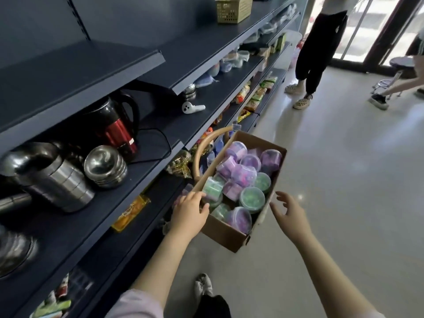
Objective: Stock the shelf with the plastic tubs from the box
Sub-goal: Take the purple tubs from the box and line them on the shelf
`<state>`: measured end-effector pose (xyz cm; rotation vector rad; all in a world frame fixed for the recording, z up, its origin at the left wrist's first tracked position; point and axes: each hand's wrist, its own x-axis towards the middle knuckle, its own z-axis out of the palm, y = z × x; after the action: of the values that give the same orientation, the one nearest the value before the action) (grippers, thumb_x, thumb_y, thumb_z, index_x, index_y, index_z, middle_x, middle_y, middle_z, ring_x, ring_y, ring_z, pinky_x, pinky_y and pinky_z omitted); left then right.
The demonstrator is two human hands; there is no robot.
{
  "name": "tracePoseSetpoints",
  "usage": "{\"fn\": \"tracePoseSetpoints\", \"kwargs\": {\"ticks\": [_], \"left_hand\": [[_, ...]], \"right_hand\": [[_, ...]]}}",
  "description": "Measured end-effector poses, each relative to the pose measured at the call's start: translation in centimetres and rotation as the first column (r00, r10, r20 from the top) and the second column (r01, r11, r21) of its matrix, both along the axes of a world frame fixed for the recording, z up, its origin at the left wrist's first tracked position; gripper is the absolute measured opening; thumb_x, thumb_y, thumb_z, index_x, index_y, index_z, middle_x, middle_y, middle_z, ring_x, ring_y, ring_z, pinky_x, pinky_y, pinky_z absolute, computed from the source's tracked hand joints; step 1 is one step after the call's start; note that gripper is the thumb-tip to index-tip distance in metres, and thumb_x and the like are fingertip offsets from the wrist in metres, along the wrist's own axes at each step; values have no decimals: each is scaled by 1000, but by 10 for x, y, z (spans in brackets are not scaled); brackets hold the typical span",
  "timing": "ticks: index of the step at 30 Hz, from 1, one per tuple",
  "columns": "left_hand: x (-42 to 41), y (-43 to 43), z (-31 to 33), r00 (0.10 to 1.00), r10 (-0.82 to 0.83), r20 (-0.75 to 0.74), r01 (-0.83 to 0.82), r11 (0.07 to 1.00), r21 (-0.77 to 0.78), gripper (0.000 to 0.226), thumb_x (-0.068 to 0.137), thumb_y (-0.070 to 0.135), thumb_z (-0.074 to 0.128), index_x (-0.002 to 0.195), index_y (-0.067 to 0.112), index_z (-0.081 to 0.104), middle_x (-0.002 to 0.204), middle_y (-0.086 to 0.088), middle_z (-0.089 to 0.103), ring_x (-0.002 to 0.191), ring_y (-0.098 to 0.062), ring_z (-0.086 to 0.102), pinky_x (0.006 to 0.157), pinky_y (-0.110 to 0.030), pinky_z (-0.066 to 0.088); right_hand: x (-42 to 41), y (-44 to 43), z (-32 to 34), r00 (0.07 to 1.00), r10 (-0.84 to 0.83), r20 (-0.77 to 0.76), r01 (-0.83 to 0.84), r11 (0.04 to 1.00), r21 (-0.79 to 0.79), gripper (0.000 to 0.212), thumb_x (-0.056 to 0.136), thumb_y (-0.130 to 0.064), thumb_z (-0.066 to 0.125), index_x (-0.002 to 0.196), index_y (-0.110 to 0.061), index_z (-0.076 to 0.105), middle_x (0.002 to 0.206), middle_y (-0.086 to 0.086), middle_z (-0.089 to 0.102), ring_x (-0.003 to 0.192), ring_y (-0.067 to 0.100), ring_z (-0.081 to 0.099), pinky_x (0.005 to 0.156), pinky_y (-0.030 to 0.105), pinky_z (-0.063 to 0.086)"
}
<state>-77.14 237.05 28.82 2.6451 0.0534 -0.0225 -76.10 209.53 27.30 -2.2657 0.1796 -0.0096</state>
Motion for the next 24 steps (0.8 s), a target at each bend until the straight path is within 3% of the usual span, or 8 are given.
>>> {"fn": "tracePoseSetpoints", "kwargs": {"ticks": [6,11,14,17,20,24], "left_hand": [[72,4,-56,987,24,-157,-44,991,-125,35,94,35,50,126,21,53,130,0,53,118,-22,46,90,-35,43],[135,3,-82,984,25,-175,-52,987,-151,39,93,33,52,127,14,53,129,-8,54,117,-27,49,93,-37,42],[171,-1,-103,984,17,-176,-43,989,-144,40,93,33,54,128,14,52,132,-7,52,117,-28,50,92,-38,44],[212,-7,-135,987,20,-162,-48,984,-170,41,91,31,58,129,15,52,129,-7,53,118,-27,50,95,-40,44],[259,-16,-173,988,45,-148,-68,985,-158,43,90,30,61,129,13,54,129,-8,55,120,-26,50,100,-38,40],[311,-34,-213,974,84,-212,-124,975,-185,48,91,34,58,135,15,49,139,-5,48,127,-24,46,102,-38,39]], "right_hand": [[67,5,-39,989,-2,-145,-4,999,-36,40,90,-24,64,128,-12,55,123,2,63,113,24,59,89,27,41],[128,-1,-58,974,-54,-222,50,999,-21,42,92,-27,61,130,-13,53,118,1,61,113,25,57,95,33,44],[165,-5,-83,963,-66,-261,72,997,15,43,92,-28,61,132,-14,53,114,1,62,109,24,59,91,32,45],[209,-7,-121,947,-86,-310,115,991,75,46,91,-29,62,134,-13,51,126,6,61,112,23,58,91,30,44],[257,-4,-165,925,-85,-371,140,982,124,52,91,-35,62,137,-15,47,134,4,56,117,23,57,100,38,45],[302,2,-207,897,-32,-442,100,986,132,63,88,-39,64,140,-11,44,136,7,54,117,23,56,97,34,45]]}}
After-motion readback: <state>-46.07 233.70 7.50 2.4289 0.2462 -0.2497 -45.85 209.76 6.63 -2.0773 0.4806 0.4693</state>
